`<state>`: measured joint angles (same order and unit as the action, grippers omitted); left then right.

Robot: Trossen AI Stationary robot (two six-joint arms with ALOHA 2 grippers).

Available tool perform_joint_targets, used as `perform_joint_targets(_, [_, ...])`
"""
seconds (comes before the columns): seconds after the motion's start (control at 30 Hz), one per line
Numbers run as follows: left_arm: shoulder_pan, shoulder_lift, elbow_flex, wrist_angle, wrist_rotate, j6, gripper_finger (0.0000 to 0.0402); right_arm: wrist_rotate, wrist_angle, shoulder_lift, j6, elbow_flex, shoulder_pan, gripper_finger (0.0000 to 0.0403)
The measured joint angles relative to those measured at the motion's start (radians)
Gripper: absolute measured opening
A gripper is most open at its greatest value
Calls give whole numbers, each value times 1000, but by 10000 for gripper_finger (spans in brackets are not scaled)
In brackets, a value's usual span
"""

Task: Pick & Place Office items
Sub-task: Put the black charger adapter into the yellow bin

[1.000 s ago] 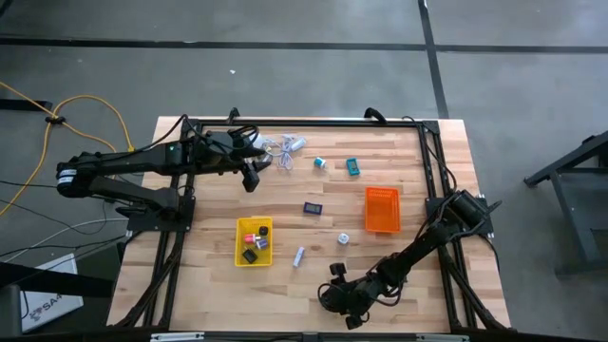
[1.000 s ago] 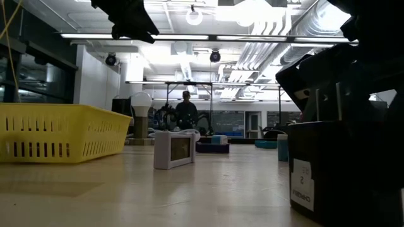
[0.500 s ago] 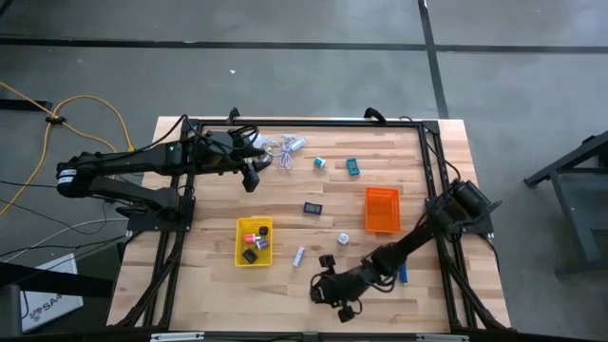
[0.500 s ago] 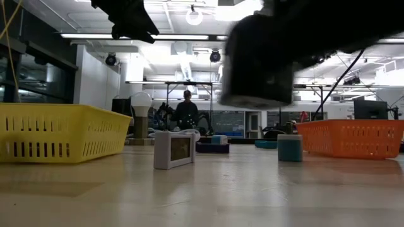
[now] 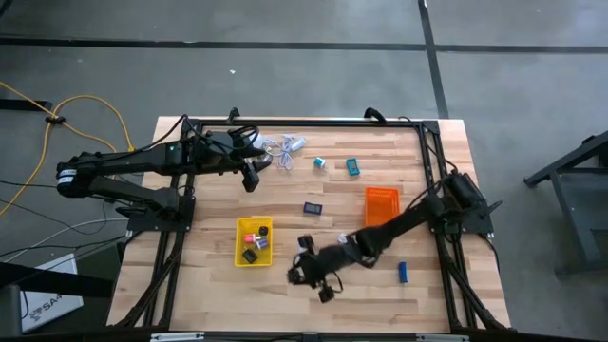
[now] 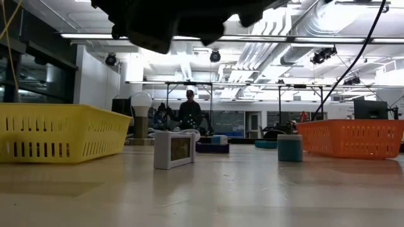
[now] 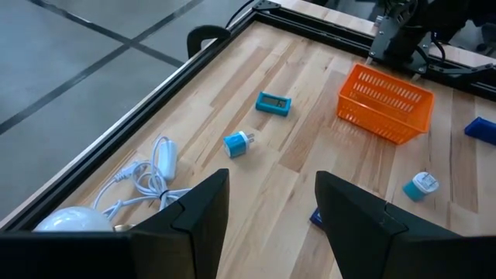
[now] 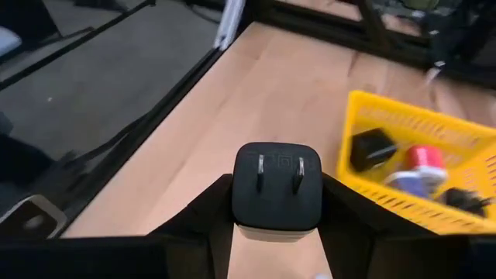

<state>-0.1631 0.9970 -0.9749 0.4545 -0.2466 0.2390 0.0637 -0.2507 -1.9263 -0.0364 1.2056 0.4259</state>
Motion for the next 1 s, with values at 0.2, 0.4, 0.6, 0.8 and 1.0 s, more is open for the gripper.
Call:
perform_joint_targets(0.2, [0,0,0,0,0,0,184,-80,-60,0,-21,0,-78,140])
perform_joint_targets(0.4, [0,0,0,0,0,0,184,-118,-107,0,-45,0,-118,140])
perform_joint_targets(0.6, [0,0,0,0,0,0,184,-119,-150,0,-48,0,-127,140])
perform_joint_targets(0.8, [0,0,0,0,0,0,184,-55,-159,-1,-74,0,-125,140])
perform_joint_targets(1.0, [0,0,0,0,0,0,184,47,-274,-1,-96,0,-125,140])
